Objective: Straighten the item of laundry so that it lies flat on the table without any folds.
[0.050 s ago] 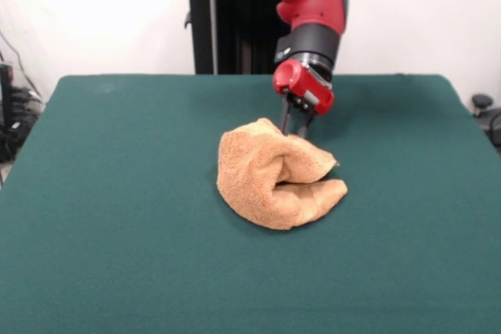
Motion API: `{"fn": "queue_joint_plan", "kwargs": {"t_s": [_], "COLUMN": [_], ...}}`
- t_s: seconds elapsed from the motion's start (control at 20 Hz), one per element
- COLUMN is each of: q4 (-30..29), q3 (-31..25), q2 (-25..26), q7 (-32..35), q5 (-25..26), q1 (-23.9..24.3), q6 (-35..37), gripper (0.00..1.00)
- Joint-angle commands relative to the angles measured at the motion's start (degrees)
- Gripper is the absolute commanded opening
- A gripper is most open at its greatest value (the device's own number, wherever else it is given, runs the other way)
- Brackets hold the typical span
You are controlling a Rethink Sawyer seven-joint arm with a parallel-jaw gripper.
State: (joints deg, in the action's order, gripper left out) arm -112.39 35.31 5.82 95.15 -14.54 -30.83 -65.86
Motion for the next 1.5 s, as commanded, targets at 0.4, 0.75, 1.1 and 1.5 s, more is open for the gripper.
{"fn": "queue_joint_plan", "kwargs": {"t_s": [0.4, 0.75, 1.1, 1.5], "q4": [9.1, 7.3, 4.1, 0.6], "q3": [-2.7, -3.8, -9.3, -17.4], "q2": [2.7, 0.7, -11.8, -21.0], "q7": [2.7, 5.3, 16.3, 19.3], "q5": [-4.6, -2.9, 20.1, 36.3], "q1": [-1.2, -0.2, 9.4, 19.5], "q6": [-3.3, 0.3, 8.9, 13.7], "gripper": [0.00, 0.00, 0.00, 0.00]}}
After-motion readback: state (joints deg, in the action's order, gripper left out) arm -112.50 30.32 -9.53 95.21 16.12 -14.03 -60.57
